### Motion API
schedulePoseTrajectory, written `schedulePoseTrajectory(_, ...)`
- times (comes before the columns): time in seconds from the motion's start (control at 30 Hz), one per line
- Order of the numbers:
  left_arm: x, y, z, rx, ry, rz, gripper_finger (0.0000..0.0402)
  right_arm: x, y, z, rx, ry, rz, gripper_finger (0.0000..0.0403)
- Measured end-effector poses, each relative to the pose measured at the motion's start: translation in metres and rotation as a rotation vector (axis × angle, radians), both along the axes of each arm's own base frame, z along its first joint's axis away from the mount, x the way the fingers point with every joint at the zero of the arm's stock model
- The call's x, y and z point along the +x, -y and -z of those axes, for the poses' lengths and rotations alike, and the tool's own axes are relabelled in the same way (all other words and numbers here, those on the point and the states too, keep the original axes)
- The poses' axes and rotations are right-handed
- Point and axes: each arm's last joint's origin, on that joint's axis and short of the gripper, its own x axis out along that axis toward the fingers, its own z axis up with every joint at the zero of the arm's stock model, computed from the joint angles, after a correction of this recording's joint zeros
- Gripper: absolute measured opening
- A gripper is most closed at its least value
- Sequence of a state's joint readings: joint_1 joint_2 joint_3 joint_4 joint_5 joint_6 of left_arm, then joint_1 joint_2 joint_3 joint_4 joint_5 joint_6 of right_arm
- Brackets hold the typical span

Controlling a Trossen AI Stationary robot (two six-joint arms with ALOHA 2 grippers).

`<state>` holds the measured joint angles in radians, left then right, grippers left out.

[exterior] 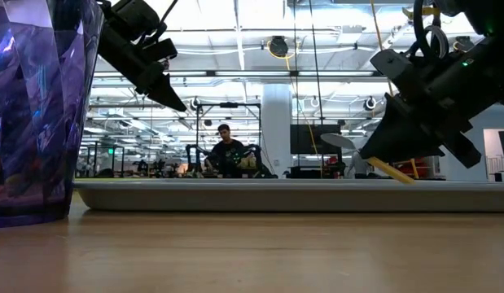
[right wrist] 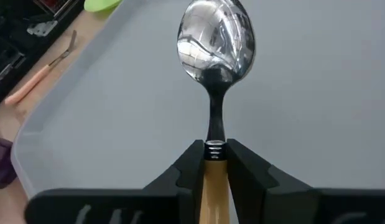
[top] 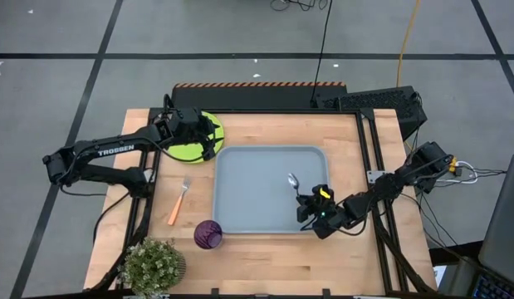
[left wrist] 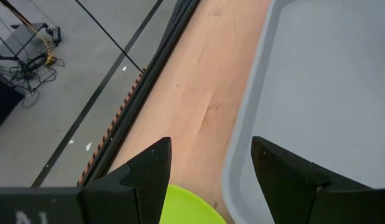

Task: Pick and place plate/cup/fork/spoon on tray
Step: Put the orange spoon on the gray serving tray, then put the green plate on the gray serving tray to the left side of the orange spoon

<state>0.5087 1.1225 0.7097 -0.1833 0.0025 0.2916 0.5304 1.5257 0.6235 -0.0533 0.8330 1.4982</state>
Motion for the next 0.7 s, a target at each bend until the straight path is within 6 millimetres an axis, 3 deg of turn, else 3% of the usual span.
schedulePoseTrajectory(0.43, 0.0, 0.0, 0.001, -0.004, -0.008, 0.0, 0.0225, 0.0, 0.003, 0.001, -0.013, -0.011, 0.013, 0.0215)
schedulePoseTrajectory(0.7, 0.0, 0.0, 0.001, -0.004, -0.007, 0.0, 0.0225, 0.011, 0.006, -0.01, 0.032, 0.036, -0.056, 0.0232)
